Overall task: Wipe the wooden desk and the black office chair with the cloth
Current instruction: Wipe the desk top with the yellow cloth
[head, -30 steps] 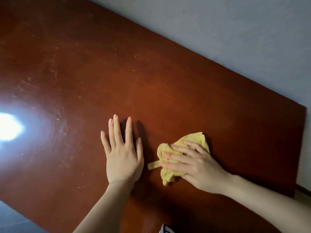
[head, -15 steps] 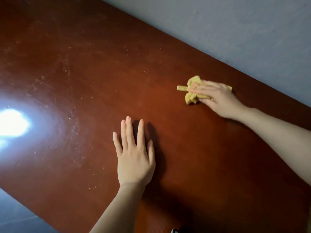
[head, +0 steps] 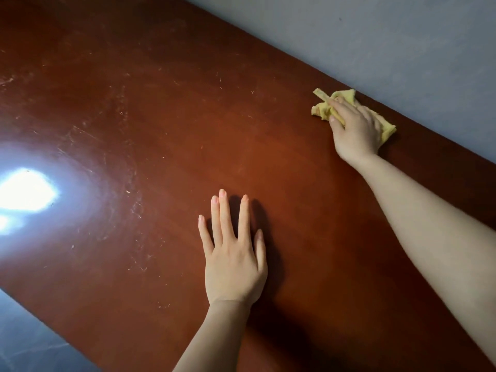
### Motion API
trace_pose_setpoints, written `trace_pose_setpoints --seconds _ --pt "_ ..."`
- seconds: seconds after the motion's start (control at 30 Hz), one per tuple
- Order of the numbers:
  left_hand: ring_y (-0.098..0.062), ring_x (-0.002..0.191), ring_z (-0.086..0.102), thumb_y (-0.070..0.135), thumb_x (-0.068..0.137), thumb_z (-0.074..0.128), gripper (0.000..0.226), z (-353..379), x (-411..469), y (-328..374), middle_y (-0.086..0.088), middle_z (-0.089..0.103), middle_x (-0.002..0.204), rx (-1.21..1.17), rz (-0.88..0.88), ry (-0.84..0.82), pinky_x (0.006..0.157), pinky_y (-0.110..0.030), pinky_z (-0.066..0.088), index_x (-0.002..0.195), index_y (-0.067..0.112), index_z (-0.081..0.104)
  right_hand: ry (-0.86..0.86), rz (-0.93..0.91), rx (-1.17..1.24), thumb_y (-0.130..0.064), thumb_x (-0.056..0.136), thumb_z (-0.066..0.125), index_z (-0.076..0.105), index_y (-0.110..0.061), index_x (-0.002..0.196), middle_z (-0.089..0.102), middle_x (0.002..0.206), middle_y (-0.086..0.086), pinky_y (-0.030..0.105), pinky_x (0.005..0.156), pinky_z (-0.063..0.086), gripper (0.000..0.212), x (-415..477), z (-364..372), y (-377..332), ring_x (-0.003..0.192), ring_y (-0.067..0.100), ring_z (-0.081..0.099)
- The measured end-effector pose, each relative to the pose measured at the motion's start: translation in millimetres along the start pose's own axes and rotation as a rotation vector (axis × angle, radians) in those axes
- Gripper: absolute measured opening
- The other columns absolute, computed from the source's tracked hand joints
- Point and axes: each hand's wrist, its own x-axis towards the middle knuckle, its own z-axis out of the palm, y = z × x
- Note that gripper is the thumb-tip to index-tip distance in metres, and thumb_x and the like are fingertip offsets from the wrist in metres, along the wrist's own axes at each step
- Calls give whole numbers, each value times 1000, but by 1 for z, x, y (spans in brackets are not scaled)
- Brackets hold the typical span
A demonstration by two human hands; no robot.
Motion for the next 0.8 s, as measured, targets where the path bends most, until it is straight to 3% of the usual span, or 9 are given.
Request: trace_pose_setpoints --seconds 0.33,0.57,0.67,0.8 --pt "-28 147 4 40 99 21 56 -3 1 0 -14 12 159 2 -14 -22 118 -45 -2 150 16 23 -136 -413 -1 -32 94 43 48 -34 136 46 142 -10 35 112 19 43 -149 -4 0 135 18 38" --pt "-28 147 3 41 99 18 57 -3 0 0 -13 12 159 -1 -15 -8 118 -41 -8 149 16 23 -408 -733 10 -31 93 39 38 -37 140 36 148 -16 30 117 9 48 -198 -28 54 142 7 21" --pt "-27 147 3 40 98 19 57 -3 -1 1 -14 12 159 -14 -17 -1 118 -42 -7 149 15 23 -459 -727 23 -30 91 39 35 -38 141 37 147 -16 30 116 12 50 -175 -37 78 142 6 21" --pt "-28 147 3 39 98 21 57 -3 0 3 -15 12 158 -25 -17 1 118 -41 -8 149 14 24 -377 -557 75 -32 93 44 37 -36 140 37 145 -14 39 112 17 48 -132 -42 103 139 8 23"
